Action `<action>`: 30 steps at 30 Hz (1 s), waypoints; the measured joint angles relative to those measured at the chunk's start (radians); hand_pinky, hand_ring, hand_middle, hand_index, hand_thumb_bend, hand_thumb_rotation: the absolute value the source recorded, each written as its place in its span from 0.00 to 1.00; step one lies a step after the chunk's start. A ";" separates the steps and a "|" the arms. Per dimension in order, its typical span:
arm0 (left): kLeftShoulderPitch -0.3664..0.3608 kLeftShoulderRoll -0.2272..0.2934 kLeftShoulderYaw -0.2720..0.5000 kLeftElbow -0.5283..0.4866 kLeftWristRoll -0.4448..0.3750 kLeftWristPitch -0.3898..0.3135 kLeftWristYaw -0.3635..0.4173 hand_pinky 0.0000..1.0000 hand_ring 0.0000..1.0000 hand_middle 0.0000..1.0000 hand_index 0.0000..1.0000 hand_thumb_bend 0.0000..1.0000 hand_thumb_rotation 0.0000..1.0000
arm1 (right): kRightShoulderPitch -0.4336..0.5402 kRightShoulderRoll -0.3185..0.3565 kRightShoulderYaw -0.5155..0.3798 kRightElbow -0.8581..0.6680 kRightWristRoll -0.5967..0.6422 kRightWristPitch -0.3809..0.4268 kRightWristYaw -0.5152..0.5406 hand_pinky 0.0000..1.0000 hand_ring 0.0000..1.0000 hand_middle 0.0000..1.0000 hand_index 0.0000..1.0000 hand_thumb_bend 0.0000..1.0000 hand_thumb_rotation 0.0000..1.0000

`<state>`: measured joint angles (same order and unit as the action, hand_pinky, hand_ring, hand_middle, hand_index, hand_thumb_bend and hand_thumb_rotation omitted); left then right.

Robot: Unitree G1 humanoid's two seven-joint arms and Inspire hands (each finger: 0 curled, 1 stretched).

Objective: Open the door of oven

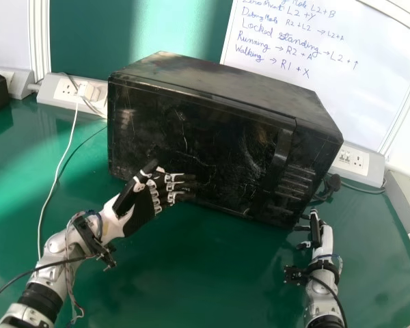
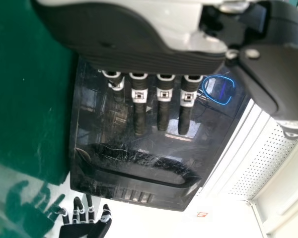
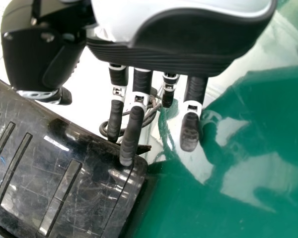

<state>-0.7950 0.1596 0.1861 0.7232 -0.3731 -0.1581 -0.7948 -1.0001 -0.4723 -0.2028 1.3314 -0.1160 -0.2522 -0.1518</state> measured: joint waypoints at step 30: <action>0.088 -0.007 0.030 -0.310 -0.254 0.394 -0.048 0.81 1.00 1.00 0.92 1.00 0.93 | 0.000 -0.001 0.004 -0.001 0.005 0.001 0.001 0.18 0.24 0.37 0.62 0.59 0.82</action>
<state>-0.7068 0.1524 0.2161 0.4130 -0.6269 0.2360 -0.8423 -1.0001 -0.4729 -0.1990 1.3300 -0.1107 -0.2507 -0.1512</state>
